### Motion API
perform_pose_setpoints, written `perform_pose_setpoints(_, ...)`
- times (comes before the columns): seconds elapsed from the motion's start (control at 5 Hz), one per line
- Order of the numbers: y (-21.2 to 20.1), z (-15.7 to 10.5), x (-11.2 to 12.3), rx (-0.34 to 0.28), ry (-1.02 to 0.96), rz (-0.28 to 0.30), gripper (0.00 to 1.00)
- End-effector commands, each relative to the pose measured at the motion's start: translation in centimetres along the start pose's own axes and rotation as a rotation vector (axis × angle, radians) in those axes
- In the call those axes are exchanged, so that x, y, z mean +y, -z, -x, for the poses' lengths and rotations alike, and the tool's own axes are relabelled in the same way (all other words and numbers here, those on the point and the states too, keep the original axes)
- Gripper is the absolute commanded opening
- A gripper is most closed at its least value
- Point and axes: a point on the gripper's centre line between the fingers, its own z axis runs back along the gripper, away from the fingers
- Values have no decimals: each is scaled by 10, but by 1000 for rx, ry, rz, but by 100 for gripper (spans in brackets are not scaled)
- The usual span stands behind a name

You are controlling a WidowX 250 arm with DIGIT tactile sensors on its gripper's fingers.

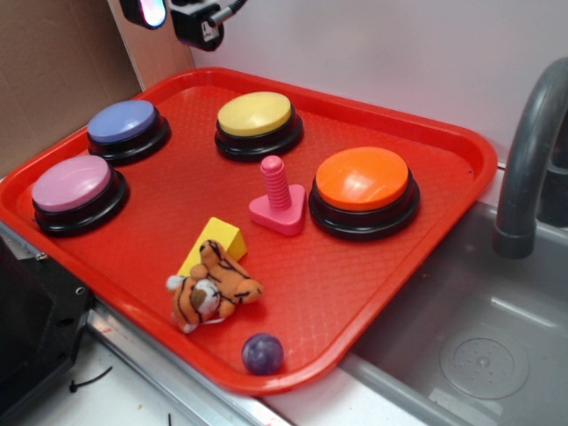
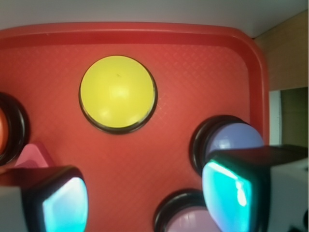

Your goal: Push the yellow button.

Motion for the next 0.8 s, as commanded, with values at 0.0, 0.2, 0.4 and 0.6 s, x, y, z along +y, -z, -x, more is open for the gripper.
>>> perform_pose_setpoints(0.0, -33, 3, 3, -74, -26, -6, 100)
perform_pose_setpoints(0.2, -38, 10, 1, -76, -23, -8, 100)
perform_pose_setpoints(0.4, -43, 15, -3, -77, -20, -13, 100)
perform_pose_setpoints(0.6, -48, 21, -6, -77, -17, -9, 100)
